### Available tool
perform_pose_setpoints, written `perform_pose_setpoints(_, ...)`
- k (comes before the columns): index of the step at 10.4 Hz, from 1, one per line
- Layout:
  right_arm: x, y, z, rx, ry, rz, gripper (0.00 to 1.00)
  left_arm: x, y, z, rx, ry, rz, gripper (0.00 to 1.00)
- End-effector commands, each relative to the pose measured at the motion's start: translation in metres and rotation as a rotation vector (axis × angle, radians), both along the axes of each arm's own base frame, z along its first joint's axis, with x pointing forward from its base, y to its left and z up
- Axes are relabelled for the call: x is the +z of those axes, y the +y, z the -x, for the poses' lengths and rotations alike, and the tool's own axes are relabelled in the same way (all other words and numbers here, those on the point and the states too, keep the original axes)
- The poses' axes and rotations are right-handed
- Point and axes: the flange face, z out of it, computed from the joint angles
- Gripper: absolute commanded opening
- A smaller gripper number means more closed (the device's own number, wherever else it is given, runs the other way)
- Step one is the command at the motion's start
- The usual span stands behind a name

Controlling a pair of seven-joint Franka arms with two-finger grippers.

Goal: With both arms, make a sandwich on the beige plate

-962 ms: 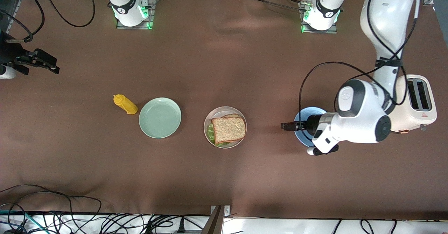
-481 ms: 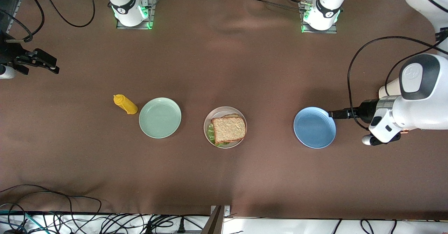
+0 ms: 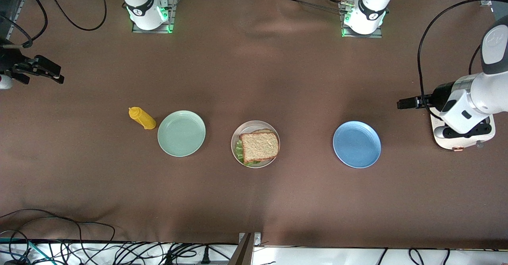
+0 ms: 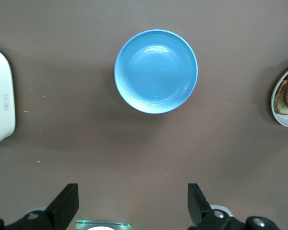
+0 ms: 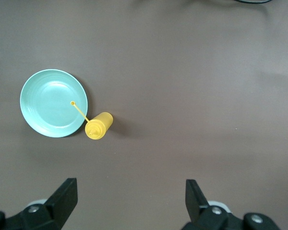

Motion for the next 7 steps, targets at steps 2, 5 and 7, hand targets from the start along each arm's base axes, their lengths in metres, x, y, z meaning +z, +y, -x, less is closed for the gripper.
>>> perform_pose_setpoints(2,0.006,-0.001,0.001,-0.008,-0.004,-0.017,1.00,0.044,0.025,0.052,-0.078,-0.055,-0.050,1.00)
perform_pose_setpoints(5,0.006,0.000,0.001,-0.009,-0.003,-0.018,1.00,0.062,0.027,0.068,-0.140,-0.078,-0.021,1.00)
perform_pose_setpoints(7,0.006,0.003,0.001,-0.002,-0.001,-0.019,1.00,0.065,0.013,0.076,-0.163,-0.067,-0.024,1.00)
